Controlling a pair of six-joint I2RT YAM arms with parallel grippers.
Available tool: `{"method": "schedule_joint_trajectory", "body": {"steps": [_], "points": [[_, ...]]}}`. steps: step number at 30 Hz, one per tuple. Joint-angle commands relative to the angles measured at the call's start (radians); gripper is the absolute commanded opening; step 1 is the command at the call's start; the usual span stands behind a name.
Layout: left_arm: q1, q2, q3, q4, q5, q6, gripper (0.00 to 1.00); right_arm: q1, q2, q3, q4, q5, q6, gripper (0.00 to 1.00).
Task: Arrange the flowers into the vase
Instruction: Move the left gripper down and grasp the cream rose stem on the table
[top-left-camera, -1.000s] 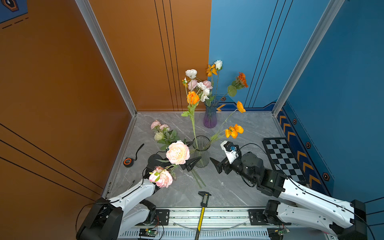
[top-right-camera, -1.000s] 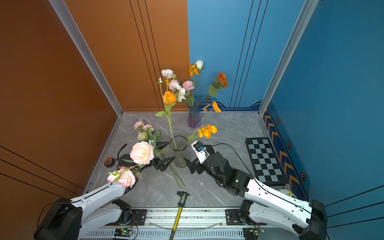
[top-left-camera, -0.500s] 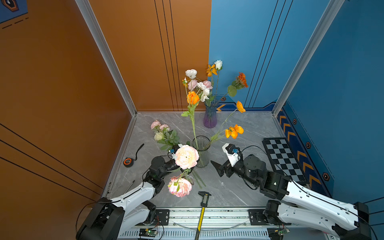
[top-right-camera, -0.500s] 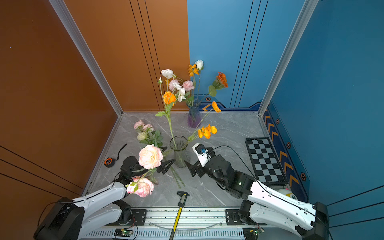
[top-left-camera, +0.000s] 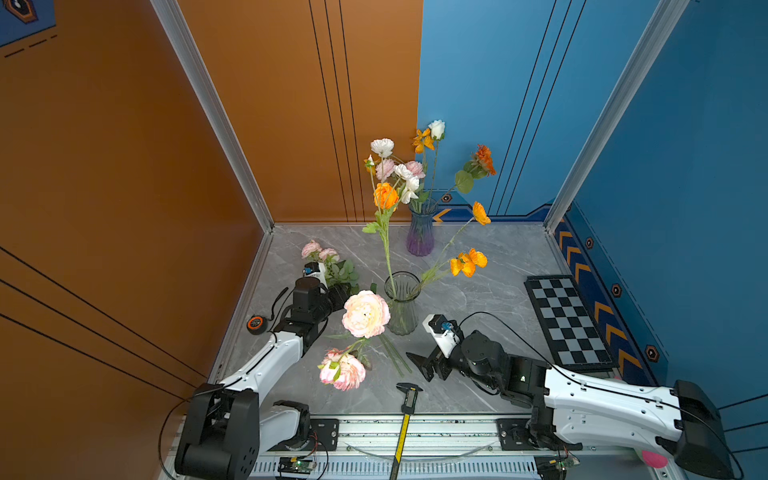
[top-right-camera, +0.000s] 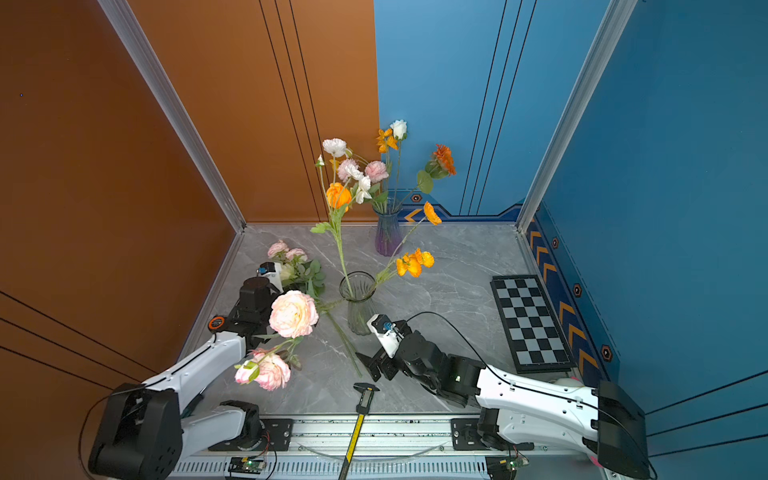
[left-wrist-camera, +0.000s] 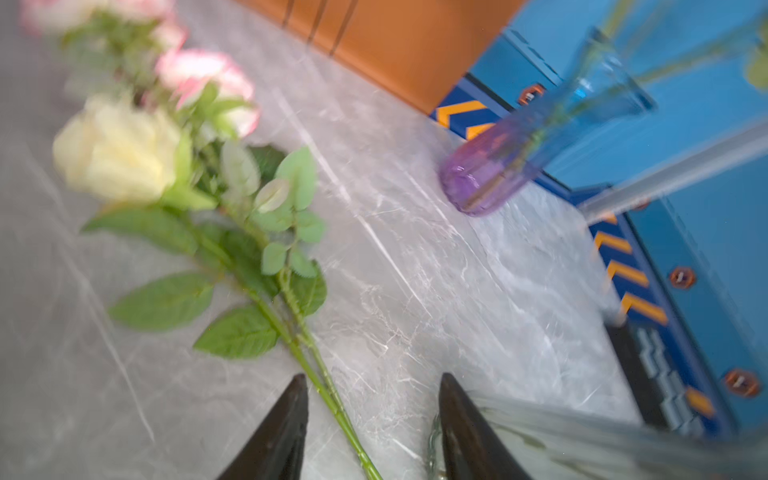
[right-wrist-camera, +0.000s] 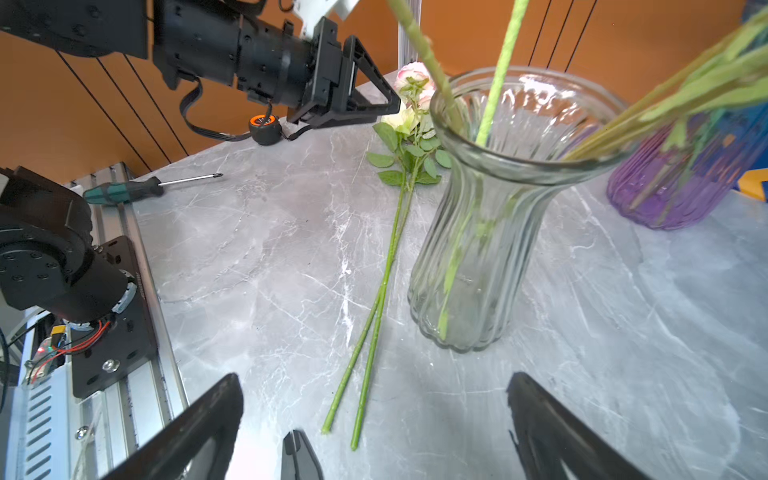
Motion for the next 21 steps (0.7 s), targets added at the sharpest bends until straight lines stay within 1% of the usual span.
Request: {"method": "schedule_joint_trajectory", "body": {"steps": [1,3,5,9,12,16,21], "points": [[0.003,0.132,-0.014,0.011,0.178,-0.297,0.40,0.028,0.049,0.011,0.117,0.038,0.043,1.00],[-0.013,0.192,-0.007,0.057,0.201,-0.361,0.39,0.041,0.088,0.037,0.108,0.065,0.036,1.00],[-0.037,0.218,-0.007,0.086,0.190,-0.399,0.38,0.052,0.122,0.059,0.103,0.071,0.021,1.00],[-0.066,0.246,-0.011,0.091,0.149,-0.412,0.38,0.055,0.147,0.072,0.115,0.066,0.007,1.00],[-0.075,0.273,-0.028,0.146,0.125,-0.433,0.36,0.052,0.145,0.076,0.108,0.065,-0.001,1.00],[-0.081,0.309,-0.031,0.183,0.114,-0.457,0.32,0.048,0.129,0.079,0.069,0.065,-0.011,1.00],[-0.089,0.336,-0.021,0.186,0.118,-0.451,0.29,0.042,0.099,0.062,0.069,0.080,-0.007,1.00]]}}
